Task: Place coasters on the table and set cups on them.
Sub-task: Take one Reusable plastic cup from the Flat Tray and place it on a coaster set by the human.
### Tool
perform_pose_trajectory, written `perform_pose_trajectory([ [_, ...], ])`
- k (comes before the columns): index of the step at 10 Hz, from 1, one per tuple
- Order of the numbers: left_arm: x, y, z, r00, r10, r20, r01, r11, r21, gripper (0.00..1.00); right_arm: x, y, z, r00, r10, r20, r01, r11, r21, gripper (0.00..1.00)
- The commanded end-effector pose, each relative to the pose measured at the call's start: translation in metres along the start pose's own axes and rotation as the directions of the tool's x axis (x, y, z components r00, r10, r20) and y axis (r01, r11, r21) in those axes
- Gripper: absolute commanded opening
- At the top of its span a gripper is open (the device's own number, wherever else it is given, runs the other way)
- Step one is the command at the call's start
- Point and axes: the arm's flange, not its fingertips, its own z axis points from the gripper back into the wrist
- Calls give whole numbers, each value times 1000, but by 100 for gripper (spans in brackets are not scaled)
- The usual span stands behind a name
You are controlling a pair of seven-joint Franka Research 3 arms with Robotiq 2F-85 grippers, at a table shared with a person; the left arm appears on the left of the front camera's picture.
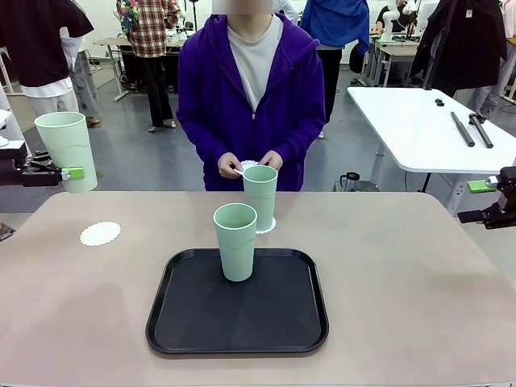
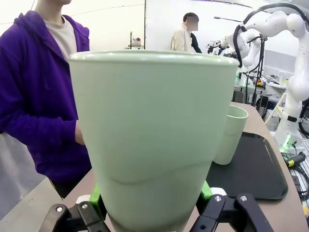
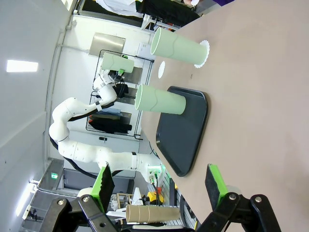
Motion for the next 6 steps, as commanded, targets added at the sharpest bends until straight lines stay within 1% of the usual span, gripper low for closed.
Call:
perform_pose_trajectory([
  [1, 4, -1, 1, 1000, -8, 1, 8, 1000, 1, 84, 0, 1, 0, 1000, 2, -2, -2, 1000, 7, 100],
  [2, 0, 0, 0, 1000, 0, 0, 0, 1000, 0, 84, 0, 1, 0, 1000, 2, -2, -2, 1000, 7, 100],
  [4, -37, 27, 0, 1000, 25, -5, -25, 998, -58, 84, 0, 1, 0, 1000, 2, -2, -2, 1000, 7, 100],
  [6, -65, 38, 2, 999, 35, -6, -35, 996, -80, 84, 0, 1, 0, 1000, 2, -2, -2, 1000, 7, 100],
])
